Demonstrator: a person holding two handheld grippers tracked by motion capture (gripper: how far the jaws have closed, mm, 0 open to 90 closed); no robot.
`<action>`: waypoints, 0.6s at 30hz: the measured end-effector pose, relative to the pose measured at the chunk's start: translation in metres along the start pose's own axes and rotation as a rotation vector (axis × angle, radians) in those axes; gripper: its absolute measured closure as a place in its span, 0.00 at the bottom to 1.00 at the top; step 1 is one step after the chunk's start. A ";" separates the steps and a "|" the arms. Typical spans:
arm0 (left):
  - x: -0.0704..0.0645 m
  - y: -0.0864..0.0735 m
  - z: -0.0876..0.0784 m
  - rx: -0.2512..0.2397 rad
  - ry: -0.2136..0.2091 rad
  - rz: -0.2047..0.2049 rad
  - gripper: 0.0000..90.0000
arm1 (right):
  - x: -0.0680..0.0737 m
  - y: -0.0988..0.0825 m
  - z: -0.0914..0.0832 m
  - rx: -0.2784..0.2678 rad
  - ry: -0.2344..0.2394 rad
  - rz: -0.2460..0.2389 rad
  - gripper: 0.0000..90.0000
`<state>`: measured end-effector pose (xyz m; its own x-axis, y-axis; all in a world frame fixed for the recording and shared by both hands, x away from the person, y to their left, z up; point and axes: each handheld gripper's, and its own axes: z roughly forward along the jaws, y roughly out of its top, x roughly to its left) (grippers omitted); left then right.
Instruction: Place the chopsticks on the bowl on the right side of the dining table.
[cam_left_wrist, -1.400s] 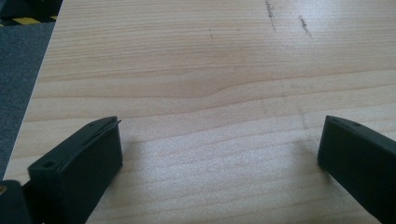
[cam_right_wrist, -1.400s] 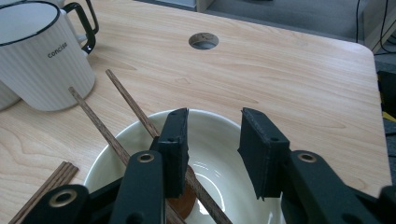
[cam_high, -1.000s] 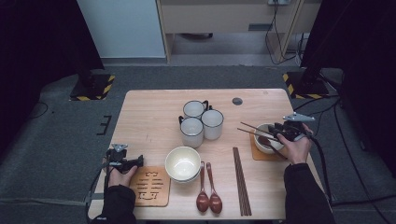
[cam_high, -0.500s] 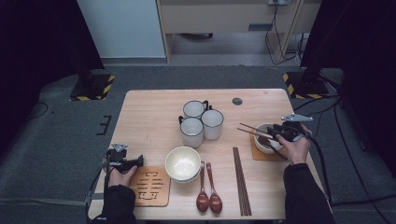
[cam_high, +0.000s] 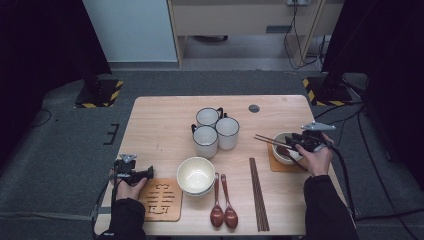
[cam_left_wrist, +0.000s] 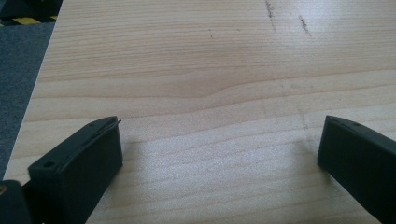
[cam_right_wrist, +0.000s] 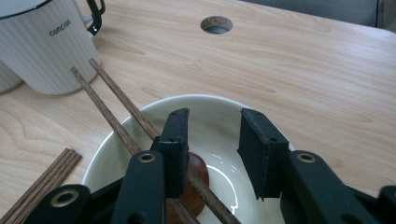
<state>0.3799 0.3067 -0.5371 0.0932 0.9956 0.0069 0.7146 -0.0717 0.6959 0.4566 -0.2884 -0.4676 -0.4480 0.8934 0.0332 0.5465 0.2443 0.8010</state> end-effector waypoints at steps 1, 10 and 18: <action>0.000 0.000 0.000 0.000 0.000 0.000 0.00 | 0.000 0.001 0.000 0.001 -0.002 0.003 0.69; 0.000 0.000 0.000 0.000 0.000 0.000 0.00 | 0.001 0.000 0.006 0.024 -0.007 -0.008 0.67; 0.000 0.000 0.000 0.000 0.000 0.000 0.00 | 0.001 0.000 0.005 0.028 0.010 -0.013 0.68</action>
<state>0.3799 0.3066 -0.5370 0.0932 0.9956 0.0066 0.7146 -0.0715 0.6959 0.4592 -0.2855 -0.4707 -0.4620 0.8864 0.0292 0.5601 0.2660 0.7846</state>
